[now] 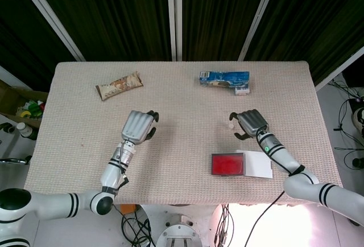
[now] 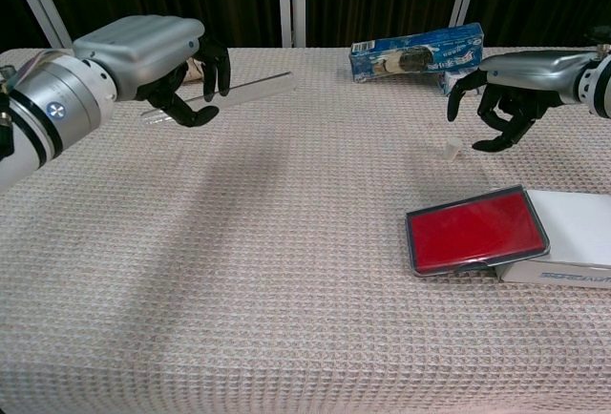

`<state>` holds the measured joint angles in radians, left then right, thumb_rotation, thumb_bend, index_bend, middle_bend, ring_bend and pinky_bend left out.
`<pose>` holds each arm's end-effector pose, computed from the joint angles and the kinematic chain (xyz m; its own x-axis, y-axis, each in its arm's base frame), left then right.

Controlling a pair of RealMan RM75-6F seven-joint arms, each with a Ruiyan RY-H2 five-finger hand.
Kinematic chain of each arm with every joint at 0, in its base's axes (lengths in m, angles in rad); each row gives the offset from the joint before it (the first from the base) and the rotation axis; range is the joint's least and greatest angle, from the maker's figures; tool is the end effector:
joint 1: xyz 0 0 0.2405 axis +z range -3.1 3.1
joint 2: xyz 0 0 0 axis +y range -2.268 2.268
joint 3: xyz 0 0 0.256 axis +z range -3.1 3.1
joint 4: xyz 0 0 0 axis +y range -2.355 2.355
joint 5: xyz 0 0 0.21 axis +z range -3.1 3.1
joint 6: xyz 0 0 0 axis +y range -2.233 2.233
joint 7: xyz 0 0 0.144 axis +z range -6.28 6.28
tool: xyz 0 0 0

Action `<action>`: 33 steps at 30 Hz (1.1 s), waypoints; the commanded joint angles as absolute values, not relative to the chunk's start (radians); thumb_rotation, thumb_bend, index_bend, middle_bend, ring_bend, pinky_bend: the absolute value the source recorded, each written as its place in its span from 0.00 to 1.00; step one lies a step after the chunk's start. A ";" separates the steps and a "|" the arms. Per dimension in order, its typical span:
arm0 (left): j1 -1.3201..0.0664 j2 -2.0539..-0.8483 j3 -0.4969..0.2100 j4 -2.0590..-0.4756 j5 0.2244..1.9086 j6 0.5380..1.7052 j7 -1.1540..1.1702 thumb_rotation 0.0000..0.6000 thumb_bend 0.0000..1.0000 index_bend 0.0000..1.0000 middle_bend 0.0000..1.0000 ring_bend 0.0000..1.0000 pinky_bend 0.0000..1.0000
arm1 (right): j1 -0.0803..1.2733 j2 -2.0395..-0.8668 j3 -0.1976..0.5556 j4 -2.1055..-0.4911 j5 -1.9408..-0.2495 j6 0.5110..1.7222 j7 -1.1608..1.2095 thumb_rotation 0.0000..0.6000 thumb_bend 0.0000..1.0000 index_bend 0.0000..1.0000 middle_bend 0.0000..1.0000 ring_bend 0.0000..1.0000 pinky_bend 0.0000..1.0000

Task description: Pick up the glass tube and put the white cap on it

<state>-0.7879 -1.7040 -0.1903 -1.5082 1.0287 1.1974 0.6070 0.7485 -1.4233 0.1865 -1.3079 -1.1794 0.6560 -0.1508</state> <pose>-0.1025 0.3321 -0.0341 0.4724 0.0931 0.8764 0.8404 -0.3471 -0.4161 -0.2079 -0.3790 0.0144 0.5271 -0.4006 0.7494 -0.8449 -0.3411 0.4120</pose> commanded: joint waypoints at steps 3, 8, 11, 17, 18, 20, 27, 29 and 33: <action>-0.789 -1.709 -0.198 -1.508 1.025 1.190 0.613 1.00 0.52 0.63 0.63 0.79 1.00 | 0.772 -1.453 0.177 -1.268 -1.161 0.640 -0.158 1.00 0.31 0.39 0.83 0.93 1.00; -0.788 -1.713 -0.203 -1.506 1.020 1.184 0.620 1.00 0.52 0.63 0.63 0.79 1.00 | 0.779 -1.466 0.164 -1.234 -1.155 0.636 -0.155 1.00 0.33 0.40 0.83 0.93 1.00; -0.789 -1.715 -0.207 -1.503 1.016 1.179 0.622 1.00 0.52 0.63 0.63 0.78 1.00 | 0.782 -1.477 0.157 -1.214 -1.155 0.635 -0.147 1.00 0.33 0.40 0.83 0.93 1.00; -0.787 -1.720 -0.212 -1.494 1.010 1.174 0.623 1.00 0.52 0.63 0.63 0.78 1.00 | 0.791 -1.516 0.155 -1.166 -1.168 0.646 -0.123 1.00 0.33 0.42 0.84 0.95 1.00; -0.786 -1.720 -0.213 -1.493 1.007 1.172 0.623 1.00 0.52 0.63 0.63 0.78 1.00 | 0.792 -1.523 0.155 -1.159 -1.174 0.651 -0.115 1.00 0.33 0.42 0.84 0.95 1.00; -0.785 -1.719 -0.214 -1.491 1.004 1.170 0.623 1.00 0.52 0.63 0.63 0.78 1.00 | 0.793 -1.533 0.155 -1.147 -1.184 0.659 -0.105 1.00 0.33 0.44 0.85 0.95 1.00; -0.782 -1.719 -0.217 -1.490 0.997 1.163 0.623 1.00 0.52 0.63 0.63 0.78 1.00 | 0.798 -1.557 0.152 -1.114 -1.212 0.682 -0.082 1.00 0.33 0.47 0.85 0.96 1.00; -0.782 -1.719 -0.218 -1.490 0.997 1.163 0.624 1.00 0.52 0.63 0.63 0.78 1.00 | 0.799 -1.560 0.151 -1.108 -1.215 0.684 -0.081 1.00 0.33 0.47 0.85 0.96 1.00; -0.781 -1.718 -0.219 -1.492 0.995 1.160 0.625 1.00 0.52 0.63 0.63 0.78 1.00 | 0.803 -1.563 0.148 -1.104 -1.218 0.684 -0.082 1.00 0.33 0.47 0.85 0.96 1.00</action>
